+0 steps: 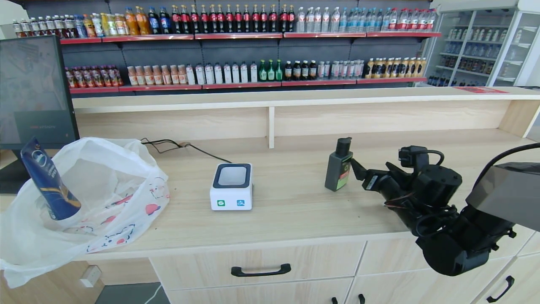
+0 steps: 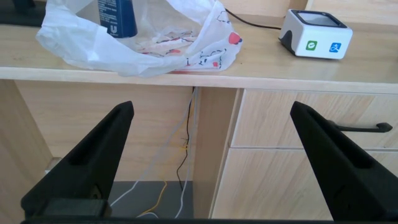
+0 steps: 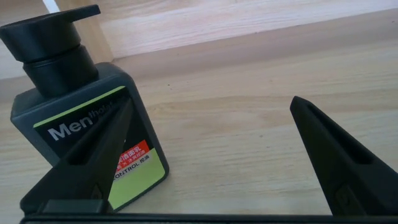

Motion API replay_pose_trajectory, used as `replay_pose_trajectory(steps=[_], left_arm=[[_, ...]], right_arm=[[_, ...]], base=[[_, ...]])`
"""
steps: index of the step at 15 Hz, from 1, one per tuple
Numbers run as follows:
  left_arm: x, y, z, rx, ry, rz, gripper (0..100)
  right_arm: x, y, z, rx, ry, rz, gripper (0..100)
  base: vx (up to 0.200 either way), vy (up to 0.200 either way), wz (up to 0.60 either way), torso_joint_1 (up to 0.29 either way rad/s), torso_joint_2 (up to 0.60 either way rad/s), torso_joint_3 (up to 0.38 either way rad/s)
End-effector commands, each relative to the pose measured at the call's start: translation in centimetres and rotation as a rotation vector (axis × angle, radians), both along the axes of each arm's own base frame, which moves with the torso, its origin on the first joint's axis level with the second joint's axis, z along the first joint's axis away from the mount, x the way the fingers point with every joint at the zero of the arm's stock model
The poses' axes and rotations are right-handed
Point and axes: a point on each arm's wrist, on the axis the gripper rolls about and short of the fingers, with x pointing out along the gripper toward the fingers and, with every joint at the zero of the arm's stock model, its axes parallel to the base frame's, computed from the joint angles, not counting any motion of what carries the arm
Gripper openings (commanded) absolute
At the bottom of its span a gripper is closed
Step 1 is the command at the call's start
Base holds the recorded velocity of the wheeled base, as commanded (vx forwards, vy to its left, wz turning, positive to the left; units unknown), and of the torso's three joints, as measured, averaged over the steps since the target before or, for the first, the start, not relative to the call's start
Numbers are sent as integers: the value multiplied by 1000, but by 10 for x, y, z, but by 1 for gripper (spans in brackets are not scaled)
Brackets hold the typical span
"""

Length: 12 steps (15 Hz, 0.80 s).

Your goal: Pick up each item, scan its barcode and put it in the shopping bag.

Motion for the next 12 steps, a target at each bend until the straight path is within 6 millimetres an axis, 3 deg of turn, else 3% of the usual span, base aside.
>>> replay_pose_trajectory(steps=[1,12], left_arm=[[0,0,0,-1,-1,0,100],[0,0,0,1,-1,0,100]], right_arm=[[3,0,-4,-2,7,-3,100],[12,1,-7,8,-6,-4,100]], base=[[0,0,0,0,0,0],[0,0,0,0,0,0]])
